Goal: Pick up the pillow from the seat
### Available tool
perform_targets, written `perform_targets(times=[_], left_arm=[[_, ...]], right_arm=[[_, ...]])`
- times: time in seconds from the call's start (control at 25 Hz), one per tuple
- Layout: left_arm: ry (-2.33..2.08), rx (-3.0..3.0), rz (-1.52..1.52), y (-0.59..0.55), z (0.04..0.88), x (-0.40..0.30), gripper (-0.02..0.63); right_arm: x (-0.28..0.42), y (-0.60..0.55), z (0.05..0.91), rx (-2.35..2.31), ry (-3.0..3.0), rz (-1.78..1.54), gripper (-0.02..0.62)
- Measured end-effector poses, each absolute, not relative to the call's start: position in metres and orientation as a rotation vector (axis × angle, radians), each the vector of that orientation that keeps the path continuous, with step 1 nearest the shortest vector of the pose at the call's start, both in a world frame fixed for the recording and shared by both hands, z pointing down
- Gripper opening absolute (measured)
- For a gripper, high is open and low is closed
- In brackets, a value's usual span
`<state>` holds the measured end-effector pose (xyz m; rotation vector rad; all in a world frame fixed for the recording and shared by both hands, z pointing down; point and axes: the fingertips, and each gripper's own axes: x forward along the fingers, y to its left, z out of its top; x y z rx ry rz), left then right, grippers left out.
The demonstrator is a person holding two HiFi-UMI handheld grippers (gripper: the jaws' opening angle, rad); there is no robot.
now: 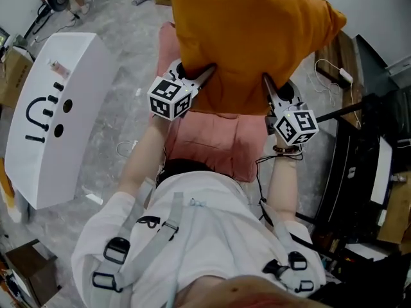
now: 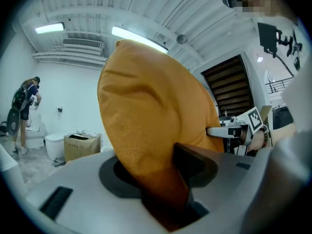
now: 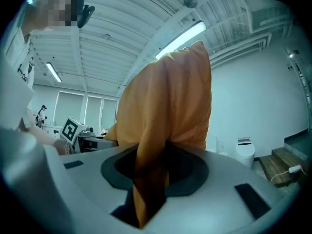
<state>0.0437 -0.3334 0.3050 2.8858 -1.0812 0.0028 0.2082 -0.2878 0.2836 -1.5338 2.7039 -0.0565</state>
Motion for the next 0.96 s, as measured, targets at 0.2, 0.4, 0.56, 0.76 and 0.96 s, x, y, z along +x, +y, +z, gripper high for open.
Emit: perform_targets(times=[0.2, 0.4, 0.56, 0.76, 0.96], left_arm=[[-1.09, 2.959, -0.078, -0.335, 0.266, 0.049, 0.213], [-1.103, 3.0, -0.155, -0.338, 0.239, 0.052, 0.215], [-1.101, 3.026, -0.177, -0.339, 0.228, 0.059, 0.215], [-1.104, 3.031, -0.194, -0.338, 0.223, 0.064, 0.215], [-1.096, 3.035, -0.193, -0.342, 0.22, 0.07, 0.216]], right_arm=[[0.212, -0.285, 0.244, -1.534, 2.677, 0.077, 0.129], [0.215, -0.285, 0.215, -1.526, 2.66, 0.173, 0.129], [0.221, -0.284, 0.205, -1.537, 2.638, 0.203, 0.129], [0.226, -0.283, 0.2, -1.533, 2.635, 0.215, 0.129], [0.232, -0.286, 0.198, -1.534, 2.631, 0.218, 0.129]])
